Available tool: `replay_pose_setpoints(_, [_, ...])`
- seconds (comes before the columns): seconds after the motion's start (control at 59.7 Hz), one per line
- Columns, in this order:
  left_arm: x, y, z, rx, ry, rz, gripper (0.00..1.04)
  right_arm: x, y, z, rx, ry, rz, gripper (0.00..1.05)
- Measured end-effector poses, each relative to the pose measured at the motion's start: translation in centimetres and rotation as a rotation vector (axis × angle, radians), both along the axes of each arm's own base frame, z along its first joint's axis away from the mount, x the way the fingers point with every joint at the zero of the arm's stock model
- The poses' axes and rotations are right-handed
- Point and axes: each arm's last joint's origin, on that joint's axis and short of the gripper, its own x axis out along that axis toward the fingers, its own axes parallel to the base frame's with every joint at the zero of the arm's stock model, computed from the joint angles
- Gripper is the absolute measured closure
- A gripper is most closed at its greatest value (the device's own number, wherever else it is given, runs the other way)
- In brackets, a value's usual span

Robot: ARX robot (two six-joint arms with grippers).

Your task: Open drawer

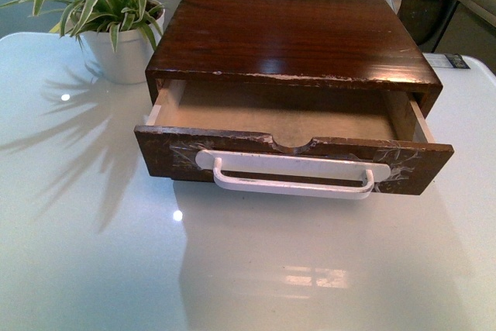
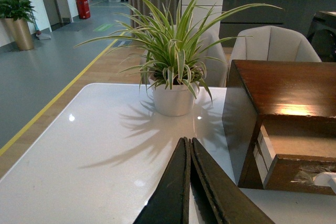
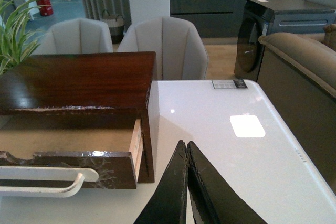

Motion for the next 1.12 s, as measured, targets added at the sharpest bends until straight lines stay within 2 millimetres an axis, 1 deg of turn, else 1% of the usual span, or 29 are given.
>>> replay_pose_setpoints(0.067, [0.0, 0.0, 0.0, 0.0, 0.0, 0.0, 1.03, 0.0, 0.0, 0.0, 0.0, 0.0, 0.0, 1.03])
replay_pose_setpoints(0.117, [0.0, 0.0, 0.0, 0.0, 0.0, 0.0, 0.95, 0.0, 0.0, 0.0, 0.0, 0.0, 0.0, 1.03])
replay_pose_setpoints(0.151, [0.0, 0.0, 0.0, 0.0, 0.0, 0.0, 0.88, 0.0, 0.0, 0.0, 0.0, 0.0, 0.0, 1.02])
replay_pose_setpoints(0.167, [0.0, 0.0, 0.0, 0.0, 0.0, 0.0, 0.83, 0.0, 0.0, 0.0, 0.0, 0.0, 0.0, 0.97])
replay_pose_setpoints(0.201, [0.0, 0.0, 0.0, 0.0, 0.0, 0.0, 0.76, 0.0, 0.0, 0.0, 0.0, 0.0, 0.0, 0.9])
replay_pose_setpoints(0.234, [0.0, 0.0, 0.0, 0.0, 0.0, 0.0, 0.69, 0.0, 0.0, 0.0, 0.0, 0.0, 0.0, 0.85])
replay_pose_setpoints(0.251, [0.0, 0.0, 0.0, 0.0, 0.0, 0.0, 0.67, 0.0, 0.0, 0.0, 0.0, 0.0, 0.0, 0.81])
replay_pose_setpoints(0.285, [0.0, 0.0, 0.0, 0.0, 0.0, 0.0, 0.6, 0.0, 0.0, 0.0, 0.0, 0.0, 0.0, 0.74])
replay_pose_setpoints(0.301, [0.0, 0.0, 0.0, 0.0, 0.0, 0.0, 0.58, 0.0, 0.0, 0.0, 0.0, 0.0, 0.0, 0.73])
replay_pose_setpoints(0.352, [0.0, 0.0, 0.0, 0.0, 0.0, 0.0, 0.47, 0.0, 0.0, 0.0, 0.0, 0.0, 0.0, 0.62])
replay_pose_setpoints(0.368, [0.0, 0.0, 0.0, 0.0, 0.0, 0.0, 0.44, 0.0, 0.0, 0.0, 0.0, 0.0, 0.0, 0.6])
replay_pose_setpoints(0.385, [0.0, 0.0, 0.0, 0.0, 0.0, 0.0, 0.42, 0.0, 0.0, 0.0, 0.0, 0.0, 0.0, 0.57])
replay_pose_setpoints(0.419, [0.0, 0.0, 0.0, 0.0, 0.0, 0.0, 0.35, 0.0, 0.0, 0.0, 0.0, 0.0, 0.0, 0.5])
replay_pose_setpoints(0.502, [0.0, 0.0, 0.0, 0.0, 0.0, 0.0, 0.19, 0.0, 0.0, 0.0, 0.0, 0.0, 0.0, 0.36])
replay_pose_setpoints(0.536, [0.0, 0.0, 0.0, 0.0, 0.0, 0.0, 0.14, 0.0, 0.0, 0.0, 0.0, 0.0, 0.0, 0.29])
replay_pose_setpoints(0.553, [0.0, 0.0, 0.0, 0.0, 0.0, 0.0, 0.11, 0.0, 0.0, 0.0, 0.0, 0.0, 0.0, 0.27])
replay_pose_setpoints(0.586, [0.0, 0.0, 0.0, 0.001, 0.0, 0.0, 0.07, 0.0, 0.0, 0.0, 0.0, 0.0, 0.0, 0.2])
replay_pose_setpoints(0.653, [0.0, 0.0, 0.0, 0.0, 0.0, 0.0, 0.09, 0.0, 0.0, 0.0, 0.0, 0.0, 0.0, 0.09])
replay_pose_setpoints(0.67, [0.0, 0.0, 0.0, 0.0, 0.0, 0.0, 0.09, 0.0, 0.0, 0.0, 0.001, 0.0, 0.0, 0.07])
replay_pose_setpoints(0.737, [0.0, 0.0, 0.0, 0.0, 0.0, 0.0, 0.08, 0.0, 0.0, 0.0, 0.001, 0.0, 0.0, 0.09])
replay_pose_setpoints(1.122, [0.0, 0.0, 0.0, 0.0, 0.0, 0.0, 0.08, 0.0, 0.0, 0.0, 0.001, 0.0, 0.0, 0.09])
